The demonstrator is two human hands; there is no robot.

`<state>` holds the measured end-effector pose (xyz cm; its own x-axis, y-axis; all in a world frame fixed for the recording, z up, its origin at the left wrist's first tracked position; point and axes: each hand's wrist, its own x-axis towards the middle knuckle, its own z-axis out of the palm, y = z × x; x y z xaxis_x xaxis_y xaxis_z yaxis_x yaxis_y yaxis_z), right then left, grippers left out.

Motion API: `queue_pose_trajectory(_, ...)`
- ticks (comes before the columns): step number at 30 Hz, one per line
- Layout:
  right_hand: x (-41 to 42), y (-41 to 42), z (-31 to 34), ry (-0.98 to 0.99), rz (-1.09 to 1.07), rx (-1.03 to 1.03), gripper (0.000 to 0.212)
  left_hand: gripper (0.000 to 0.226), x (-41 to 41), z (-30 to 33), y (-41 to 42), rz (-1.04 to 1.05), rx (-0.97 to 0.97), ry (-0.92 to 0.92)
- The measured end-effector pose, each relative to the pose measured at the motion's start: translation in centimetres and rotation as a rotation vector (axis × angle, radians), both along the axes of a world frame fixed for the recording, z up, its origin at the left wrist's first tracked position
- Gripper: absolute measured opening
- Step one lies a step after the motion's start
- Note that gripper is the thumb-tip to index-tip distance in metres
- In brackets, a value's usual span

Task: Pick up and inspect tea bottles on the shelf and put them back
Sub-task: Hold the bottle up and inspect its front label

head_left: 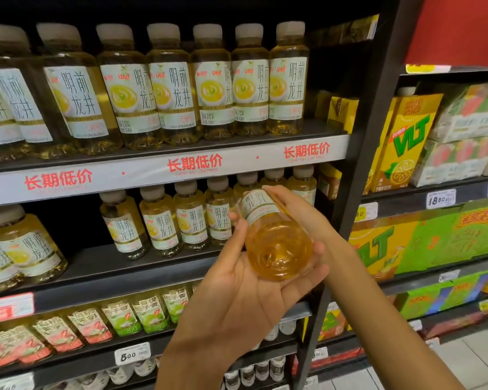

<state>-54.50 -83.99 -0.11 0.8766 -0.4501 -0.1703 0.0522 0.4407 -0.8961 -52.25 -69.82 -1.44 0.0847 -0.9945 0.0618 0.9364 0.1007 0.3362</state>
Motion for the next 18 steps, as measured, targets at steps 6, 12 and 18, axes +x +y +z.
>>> queue_pose_trajectory(6,-1.1,-0.2,1.1,-0.191,0.172,0.175,0.03,0.071,-0.1,-0.8,0.4,0.02,0.033,-0.1)
queue_pose_trajectory(12,-2.1,-0.2,3.5,-0.348,0.059,-0.317,0.04,0.065,0.3,-1.9,1.1,0.174,0.078,-0.477)
queue_pose_trajectory(18,-3.0,0.8,3.6,-0.249,-0.041,-0.572,0.042,0.052,0.6,-2.7,1.0,0.424,0.127,-0.944)
